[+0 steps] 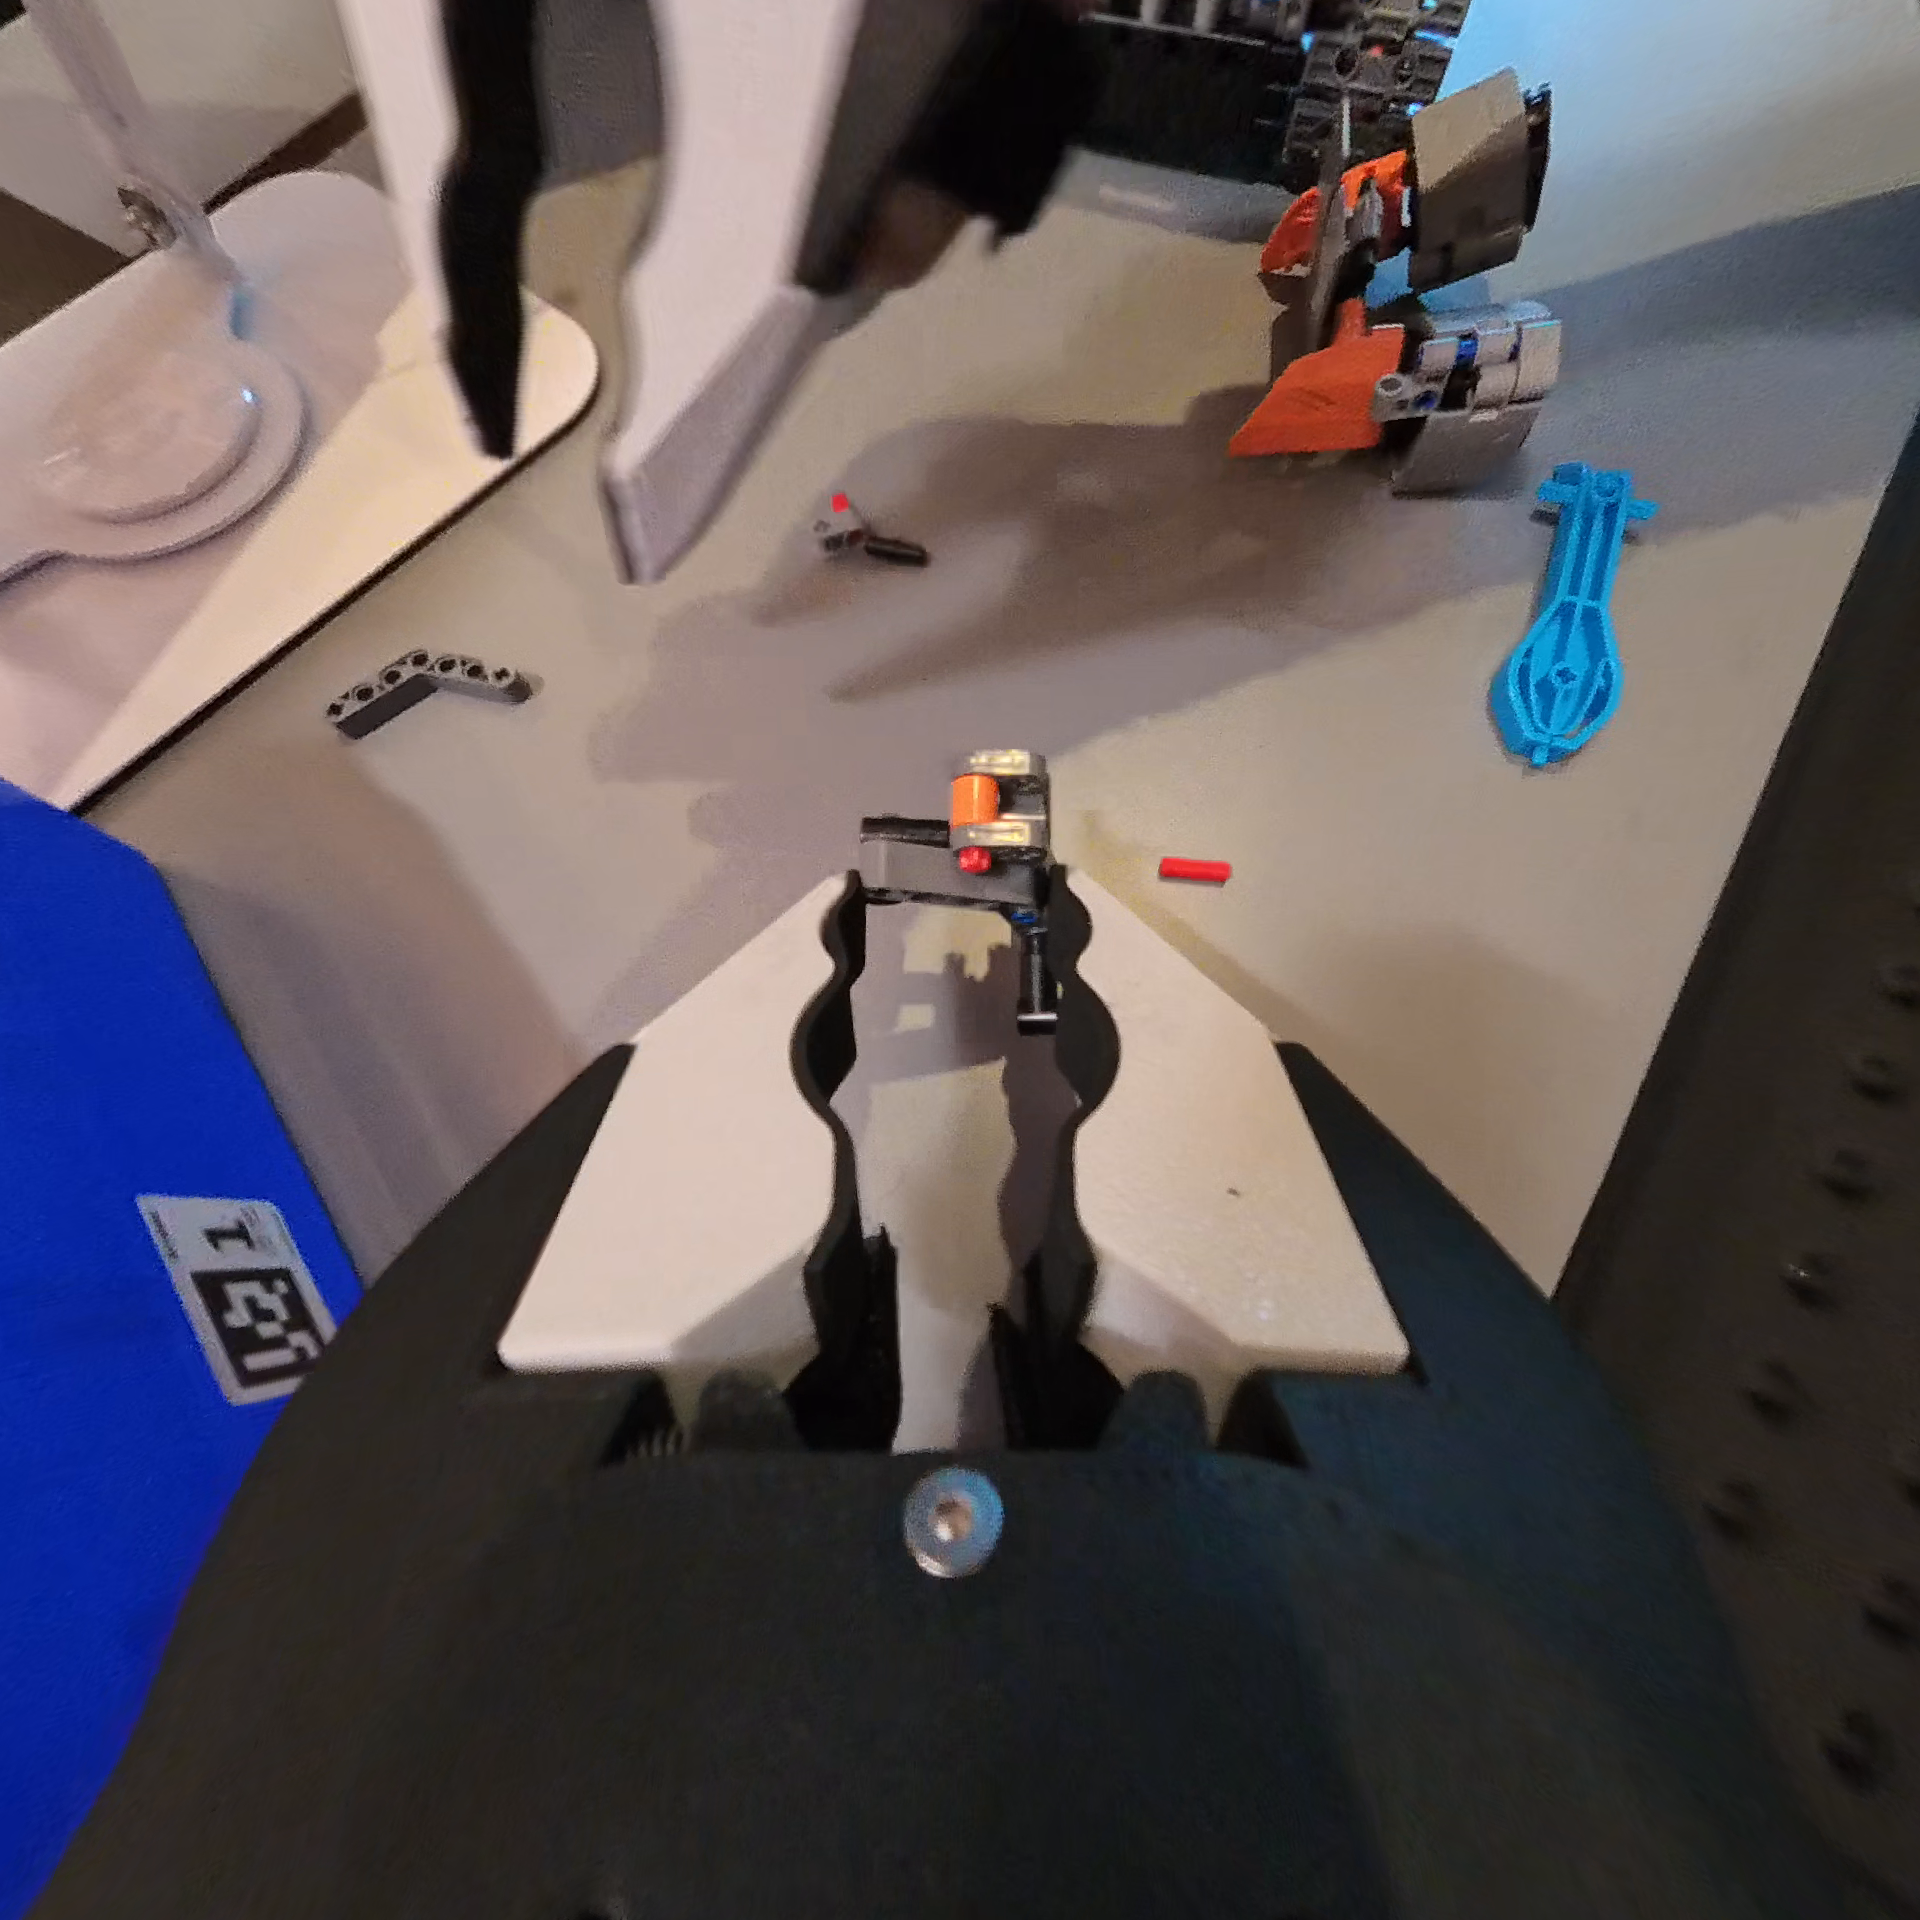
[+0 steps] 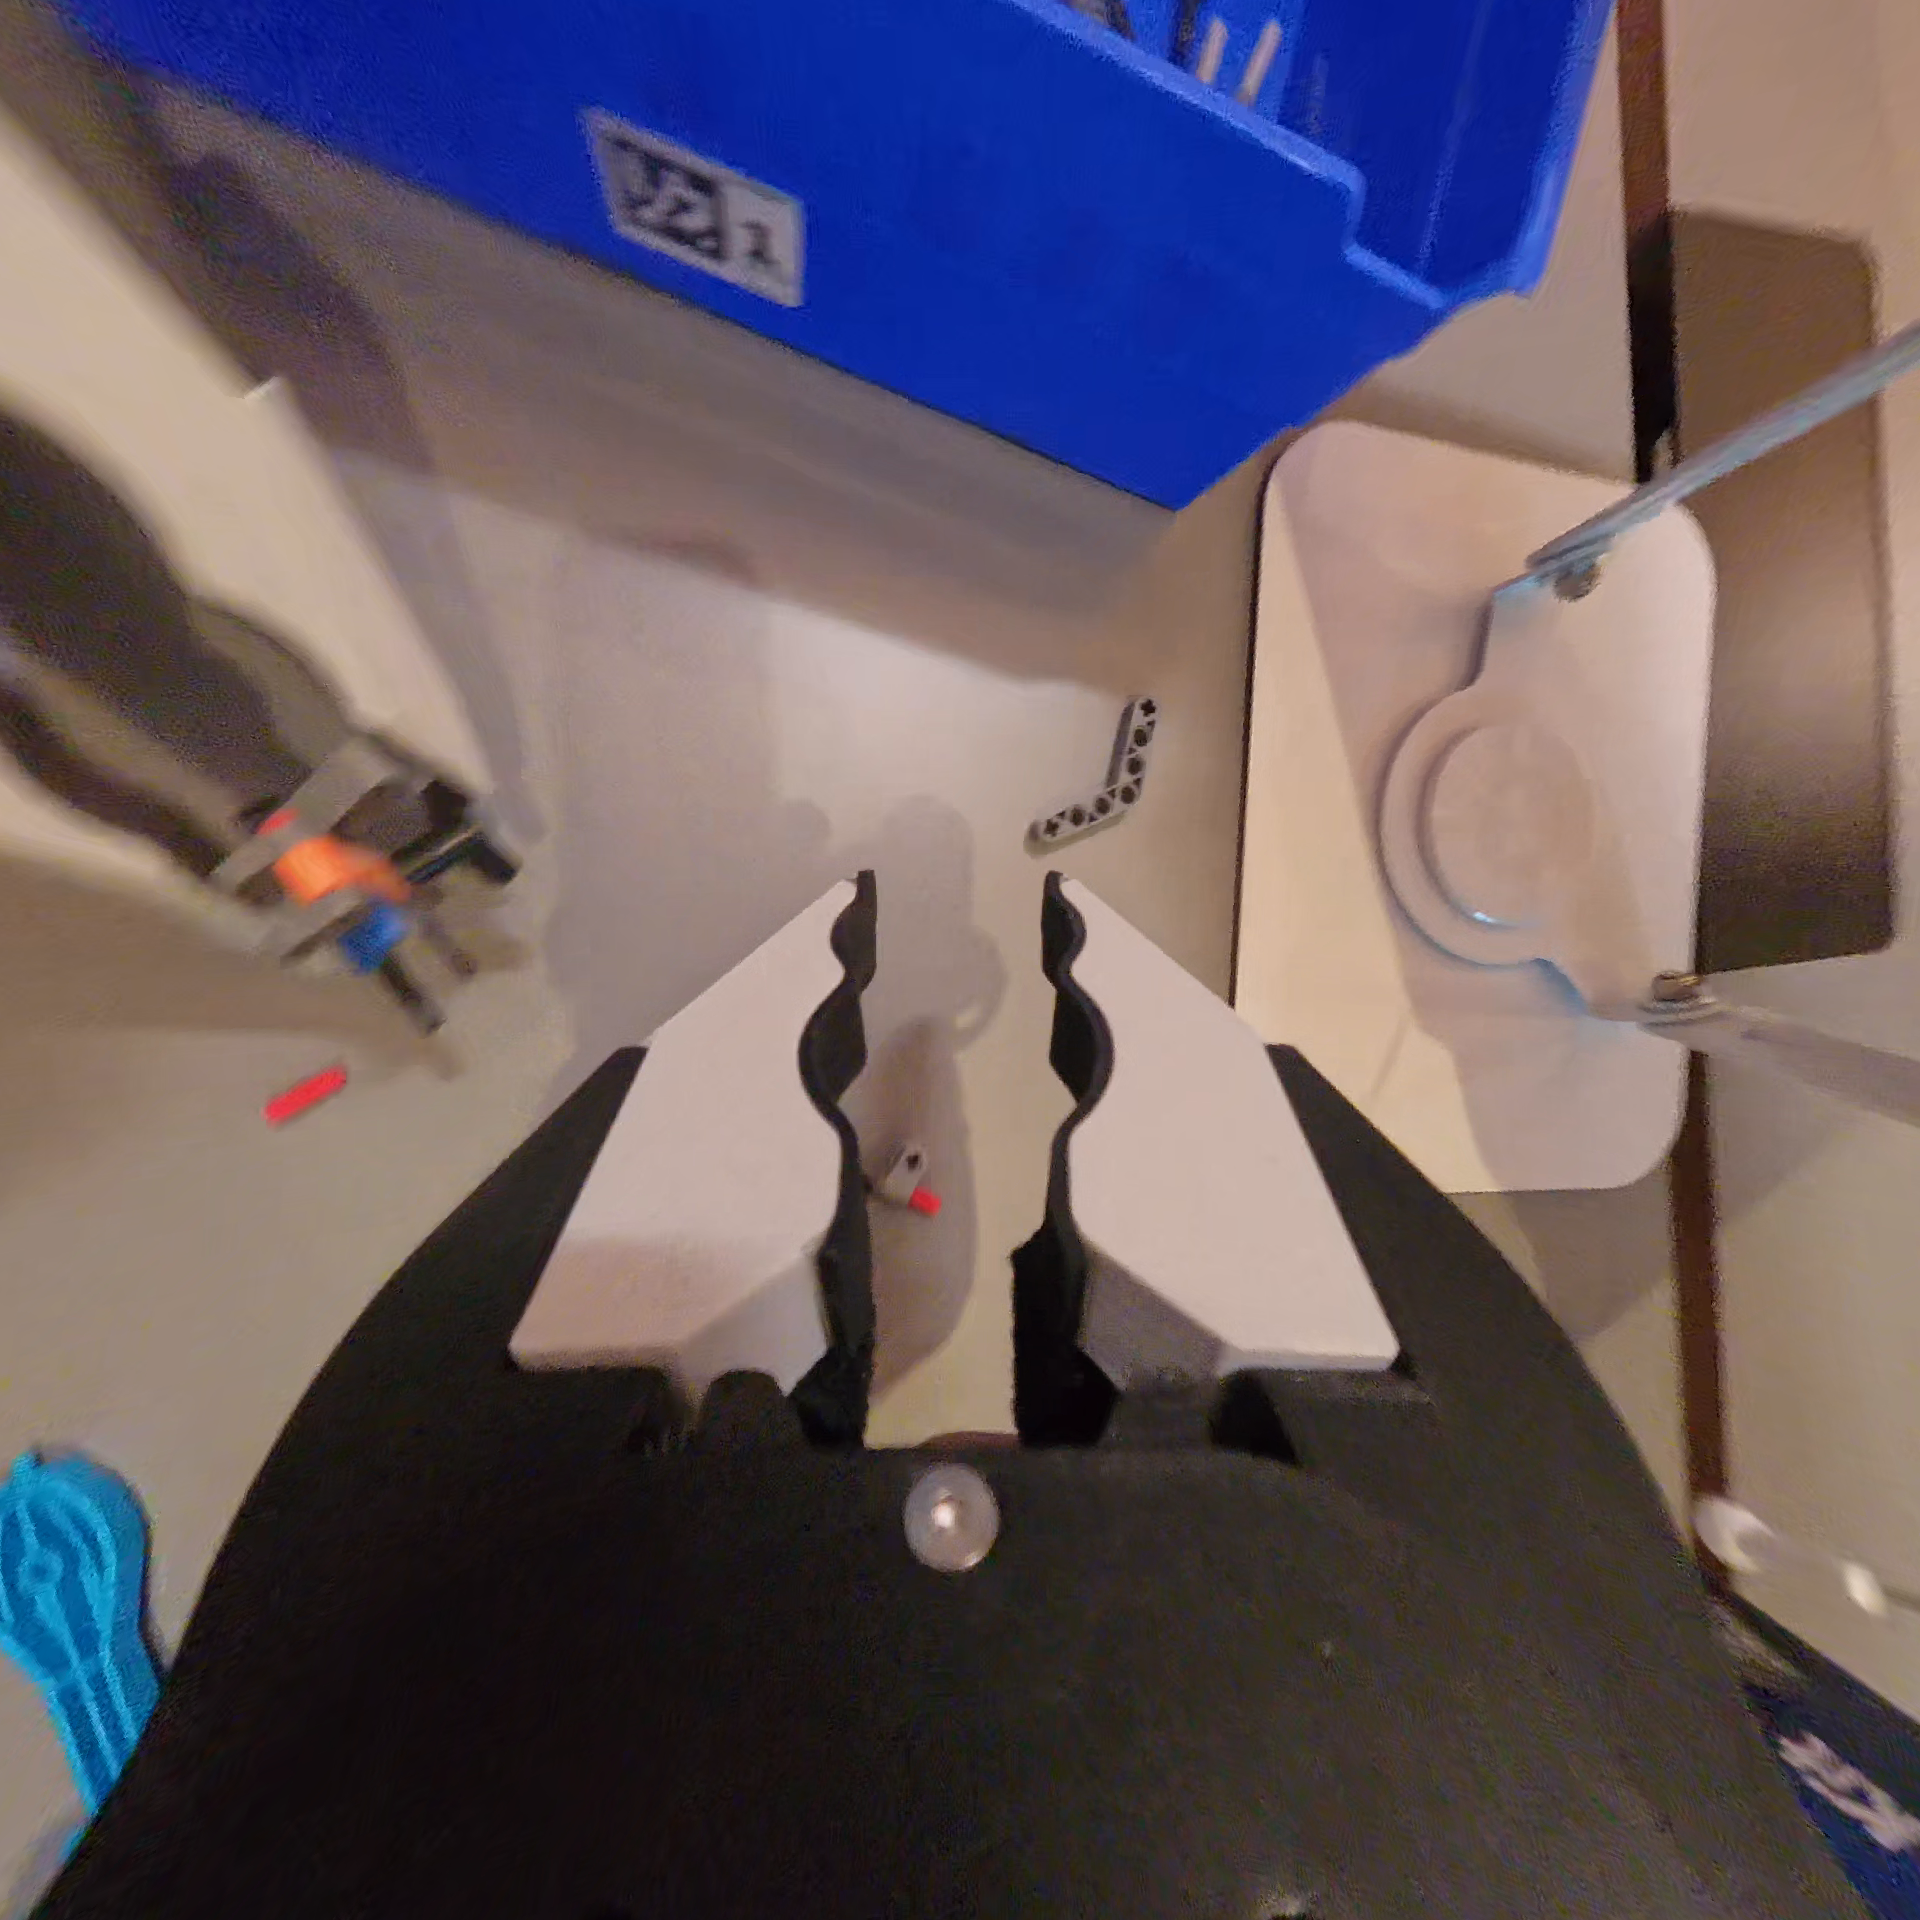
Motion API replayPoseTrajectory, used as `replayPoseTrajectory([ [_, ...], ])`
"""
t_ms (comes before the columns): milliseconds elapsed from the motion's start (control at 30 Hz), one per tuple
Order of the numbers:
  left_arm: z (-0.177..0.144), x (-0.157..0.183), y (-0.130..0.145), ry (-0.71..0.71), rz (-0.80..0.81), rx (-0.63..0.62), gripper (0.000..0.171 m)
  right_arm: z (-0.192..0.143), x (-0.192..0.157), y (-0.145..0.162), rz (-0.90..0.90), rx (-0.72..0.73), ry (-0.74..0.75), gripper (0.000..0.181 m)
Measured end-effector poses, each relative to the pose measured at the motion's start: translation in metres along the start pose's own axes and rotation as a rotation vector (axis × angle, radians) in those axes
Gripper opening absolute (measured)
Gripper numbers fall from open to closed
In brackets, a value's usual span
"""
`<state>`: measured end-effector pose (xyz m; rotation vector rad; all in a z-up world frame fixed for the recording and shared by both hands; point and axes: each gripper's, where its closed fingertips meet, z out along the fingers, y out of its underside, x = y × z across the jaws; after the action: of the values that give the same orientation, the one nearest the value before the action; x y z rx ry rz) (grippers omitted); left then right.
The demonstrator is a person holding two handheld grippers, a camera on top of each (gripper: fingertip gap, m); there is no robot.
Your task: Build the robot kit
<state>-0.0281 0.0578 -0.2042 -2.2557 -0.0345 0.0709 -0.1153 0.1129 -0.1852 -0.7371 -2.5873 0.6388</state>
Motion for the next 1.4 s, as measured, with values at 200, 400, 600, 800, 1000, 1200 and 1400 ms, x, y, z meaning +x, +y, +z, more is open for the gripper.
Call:
replayPoseTrajectory([
  [200, 0.006, 0.0, 0.017, -0.002, 0.001, -0.058, 0.034, 0.058, 0.03, 0.011, 0.226, -0.118, -0.021, 0.031],
  [400, 0.01, 0.012, 0.024, 0.068, -0.005, -0.086, 0.034, 0.073, 0.03, 0.005, 0.306, -0.099, -0.106, 0.012],
  [600, 0.009, 0.022, 0.026, 0.139, -0.005, -0.087, 0.034, 0.064, 0.008, 0.012, 0.202, -0.096, -0.216, 0.006],
  [800, 0.005, 0.035, 0.03, 0.217, 0.027, -0.101, 0.034, 0.029, -0.055, 0.036, -0.181, -0.137, -0.384, 0.006],
  [1000, 0.007, 0.045, 0.036, 0.264, 0.066, -0.146, 0.042, 0.013, -0.083, 0.053, -0.439, -0.223, -0.333, 0.018],
  [1200, 0.002, 0.043, 0.037, 0.223, 0.065, -0.119, 0.047, -0.006, -0.094, 0.039, -0.181, -0.121, -0.272, 0.03],
  [1400, -0.002, 0.048, 0.031, 0.198, 0.052, -0.08, 0.046, -0.013, -0.105, 0.032, 0.201, -0.036, -0.242, 0.016],
])
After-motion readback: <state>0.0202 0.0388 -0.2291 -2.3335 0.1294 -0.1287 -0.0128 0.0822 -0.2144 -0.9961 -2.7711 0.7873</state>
